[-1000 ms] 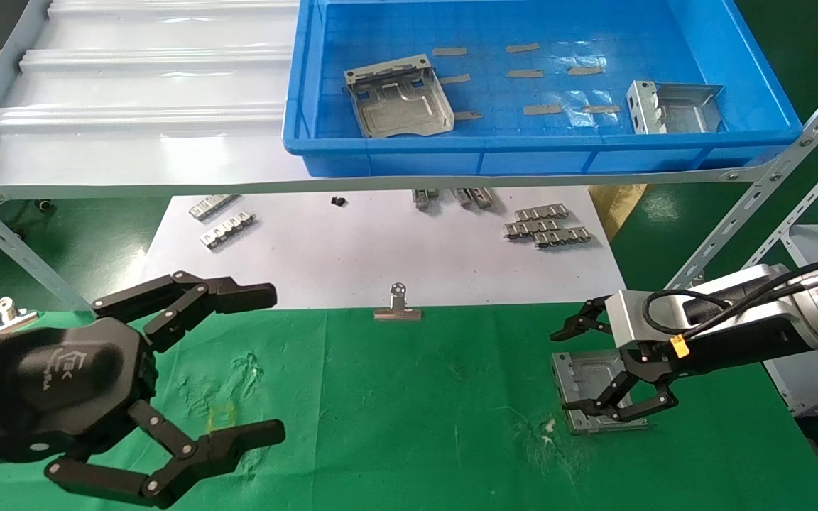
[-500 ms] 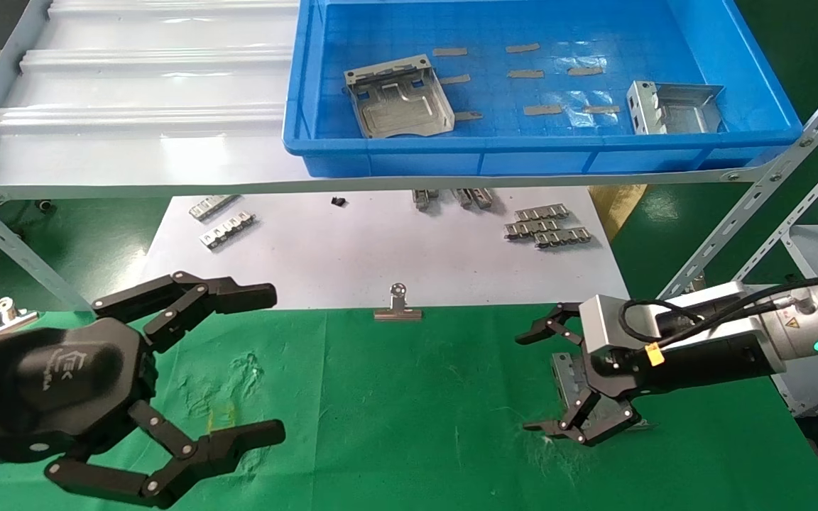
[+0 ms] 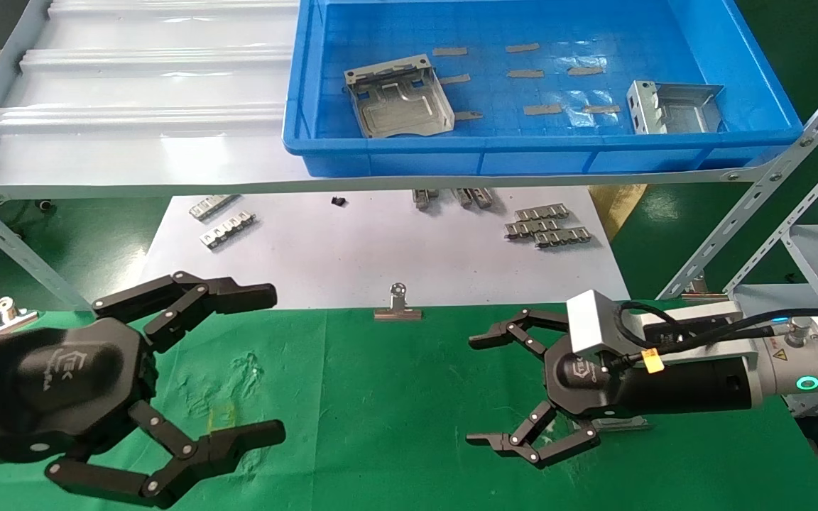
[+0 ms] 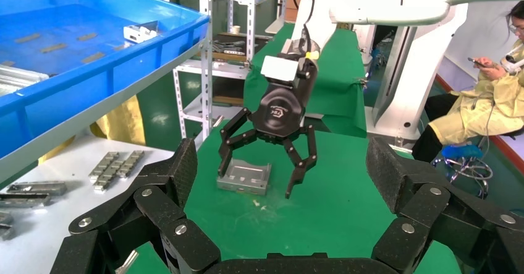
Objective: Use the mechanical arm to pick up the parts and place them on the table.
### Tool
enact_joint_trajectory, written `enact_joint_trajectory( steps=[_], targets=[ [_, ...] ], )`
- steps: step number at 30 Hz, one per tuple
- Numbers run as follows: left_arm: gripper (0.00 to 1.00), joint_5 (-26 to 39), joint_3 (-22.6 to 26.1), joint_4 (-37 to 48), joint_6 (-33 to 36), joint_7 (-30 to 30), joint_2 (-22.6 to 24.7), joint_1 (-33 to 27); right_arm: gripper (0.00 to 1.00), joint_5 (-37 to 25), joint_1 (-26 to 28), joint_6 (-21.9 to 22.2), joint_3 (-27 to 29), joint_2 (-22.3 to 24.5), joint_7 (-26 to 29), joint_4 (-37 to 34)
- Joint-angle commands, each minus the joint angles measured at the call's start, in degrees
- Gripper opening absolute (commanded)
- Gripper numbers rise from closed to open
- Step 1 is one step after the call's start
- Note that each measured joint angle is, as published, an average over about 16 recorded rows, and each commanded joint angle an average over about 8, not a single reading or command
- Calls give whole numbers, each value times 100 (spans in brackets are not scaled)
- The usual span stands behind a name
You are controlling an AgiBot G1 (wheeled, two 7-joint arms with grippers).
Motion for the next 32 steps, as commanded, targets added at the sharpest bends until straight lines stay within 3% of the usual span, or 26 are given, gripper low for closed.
enact_joint_trajectory(
  steps=[1,32],
  targets=[
    [100,0,0,0,0,0,0,0,100,41,-159,18,230,76,153,227],
    [100,0,0,0,0,0,0,0,100,645,-2496,278,3601,1198,2403,3557]
  ],
)
